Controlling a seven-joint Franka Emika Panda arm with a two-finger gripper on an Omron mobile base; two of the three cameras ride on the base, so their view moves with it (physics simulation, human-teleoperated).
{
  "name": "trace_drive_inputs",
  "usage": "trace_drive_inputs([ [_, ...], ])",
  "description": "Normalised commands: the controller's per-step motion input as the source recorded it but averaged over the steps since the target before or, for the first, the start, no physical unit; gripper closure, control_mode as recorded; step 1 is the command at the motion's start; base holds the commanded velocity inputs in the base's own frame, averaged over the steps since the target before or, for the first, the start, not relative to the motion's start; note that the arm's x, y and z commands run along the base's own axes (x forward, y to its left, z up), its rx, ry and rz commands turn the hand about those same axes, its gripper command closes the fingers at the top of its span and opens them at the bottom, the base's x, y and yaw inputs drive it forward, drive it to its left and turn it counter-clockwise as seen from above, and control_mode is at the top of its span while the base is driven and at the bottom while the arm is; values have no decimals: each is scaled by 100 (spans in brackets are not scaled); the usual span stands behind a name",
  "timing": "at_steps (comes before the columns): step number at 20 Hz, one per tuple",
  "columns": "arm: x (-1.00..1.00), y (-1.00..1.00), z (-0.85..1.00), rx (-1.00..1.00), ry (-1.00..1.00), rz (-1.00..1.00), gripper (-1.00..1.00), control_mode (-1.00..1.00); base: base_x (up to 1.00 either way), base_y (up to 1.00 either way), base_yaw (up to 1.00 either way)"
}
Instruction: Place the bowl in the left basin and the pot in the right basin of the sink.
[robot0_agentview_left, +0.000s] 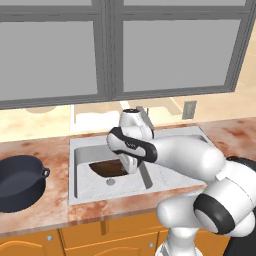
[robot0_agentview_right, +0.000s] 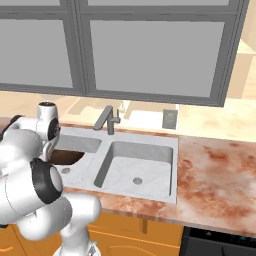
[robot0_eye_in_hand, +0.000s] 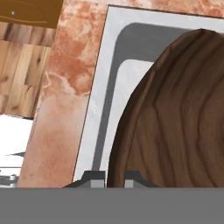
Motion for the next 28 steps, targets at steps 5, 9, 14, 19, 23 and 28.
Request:
trace_drive_inputs([
  [5,27,6,-20,0,0,0,100,-100,0,0,0],
  [9,29,2,-21,0,0,0,100,-100,0,0,0],
  [14,19,7,-22,0,-1,0,100,-100,0,0,0],
  [19,15,13,-23,0,-7,-2,100,-100,0,0,0],
  [23,20,14,-25,0,-4,-3,100,-100,0,0,0],
  [28,23,10,-21,0,-4,-3,100,-100,0,0,0],
])
